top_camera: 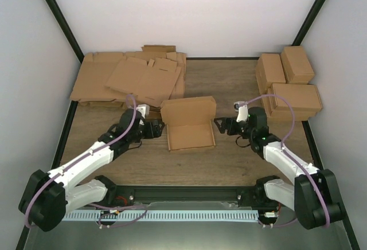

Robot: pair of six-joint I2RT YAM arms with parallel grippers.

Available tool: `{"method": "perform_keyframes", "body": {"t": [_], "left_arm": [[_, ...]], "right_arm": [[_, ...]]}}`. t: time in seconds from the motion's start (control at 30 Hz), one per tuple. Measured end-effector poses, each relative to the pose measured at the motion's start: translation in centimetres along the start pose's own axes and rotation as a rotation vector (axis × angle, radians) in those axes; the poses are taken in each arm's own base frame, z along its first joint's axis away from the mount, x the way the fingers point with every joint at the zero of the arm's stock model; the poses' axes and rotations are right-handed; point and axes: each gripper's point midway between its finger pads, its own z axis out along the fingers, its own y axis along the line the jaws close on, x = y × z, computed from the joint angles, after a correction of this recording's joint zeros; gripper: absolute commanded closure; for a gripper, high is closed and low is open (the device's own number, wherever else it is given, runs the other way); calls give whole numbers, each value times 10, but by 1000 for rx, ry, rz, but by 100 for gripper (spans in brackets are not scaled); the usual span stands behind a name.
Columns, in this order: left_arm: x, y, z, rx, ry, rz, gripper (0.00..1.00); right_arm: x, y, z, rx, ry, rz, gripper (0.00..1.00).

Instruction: Fold the paper box

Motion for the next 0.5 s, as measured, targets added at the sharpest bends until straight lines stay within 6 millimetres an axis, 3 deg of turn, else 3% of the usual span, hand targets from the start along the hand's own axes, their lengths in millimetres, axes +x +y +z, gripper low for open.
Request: {"method": "perform_keyframes", "body": {"t": [0.13, 0.3, 0.5], "left_arm": [[-11, -6, 1, 2, -15, 42, 24], [-44, -21, 0, 3, -82, 100, 35], [-60, -20, 2, -42, -123, 125, 41]], "right_arm": [[-13, 3, -11, -54, -71, -35, 20], [-25, 4, -23, -85, -138, -59, 28], [-34, 18, -34, -128, -182, -99, 32]]}}
